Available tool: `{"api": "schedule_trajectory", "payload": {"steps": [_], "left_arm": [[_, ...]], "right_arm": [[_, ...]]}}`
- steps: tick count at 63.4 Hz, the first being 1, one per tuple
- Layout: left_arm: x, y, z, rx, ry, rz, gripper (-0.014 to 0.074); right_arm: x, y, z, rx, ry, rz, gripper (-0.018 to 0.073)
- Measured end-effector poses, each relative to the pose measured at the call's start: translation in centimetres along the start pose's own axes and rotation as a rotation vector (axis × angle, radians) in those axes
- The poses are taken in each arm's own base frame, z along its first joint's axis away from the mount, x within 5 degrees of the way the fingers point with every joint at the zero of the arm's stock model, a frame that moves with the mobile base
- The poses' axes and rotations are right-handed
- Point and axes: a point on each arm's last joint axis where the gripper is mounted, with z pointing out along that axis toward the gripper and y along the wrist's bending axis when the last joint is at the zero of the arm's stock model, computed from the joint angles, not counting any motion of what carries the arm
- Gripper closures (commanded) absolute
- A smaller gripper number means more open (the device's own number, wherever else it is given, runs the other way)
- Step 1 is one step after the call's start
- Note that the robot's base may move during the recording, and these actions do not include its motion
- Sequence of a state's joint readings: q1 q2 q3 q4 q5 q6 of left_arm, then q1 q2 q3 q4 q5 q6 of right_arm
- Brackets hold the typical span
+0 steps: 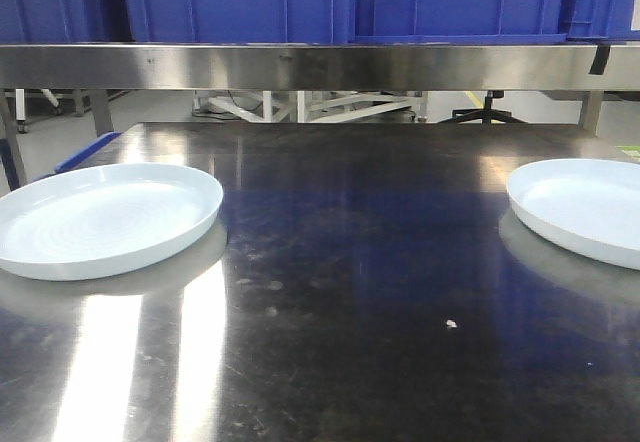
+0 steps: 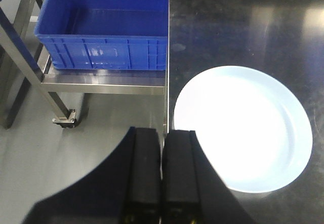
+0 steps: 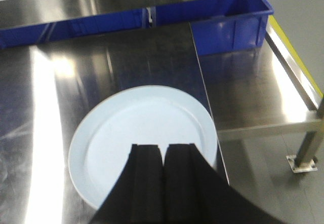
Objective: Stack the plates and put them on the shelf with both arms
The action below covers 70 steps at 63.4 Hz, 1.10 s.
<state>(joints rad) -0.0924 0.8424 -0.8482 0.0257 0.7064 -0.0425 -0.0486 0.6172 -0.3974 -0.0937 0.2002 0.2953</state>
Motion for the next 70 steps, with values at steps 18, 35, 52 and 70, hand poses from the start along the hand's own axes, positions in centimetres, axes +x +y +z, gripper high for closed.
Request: {"api": "schedule_trajectory", "payload": {"steps": [18, 35, 52, 70], "left_arm": [[0.0, 0.0, 0.0, 0.004, -0.001, -0.004, 0.0512], [0.0, -0.1, 0.1, 0.008, 0.001, -0.009, 0.0426], [0.0, -0.3, 3.3, 0.018, 0.094, -0.027, 0.0080], [1.1, -0.7, 10.8, 0.038, 0.276, -0.086, 0.0080]], "right_arm": [[-1.0, 0.3, 0.6, -0.033, -0.098, 0.001, 0.0536], [-0.9, 0.3, 0.6, -0.029, -0.086, -0.008, 0.0239], [-0.9, 0.3, 0.6, -0.029, -0.090, -0.023, 0.0090], [-0.9, 0.3, 0.6, -0.029, -0.090, -0.023, 0.0090]]}}
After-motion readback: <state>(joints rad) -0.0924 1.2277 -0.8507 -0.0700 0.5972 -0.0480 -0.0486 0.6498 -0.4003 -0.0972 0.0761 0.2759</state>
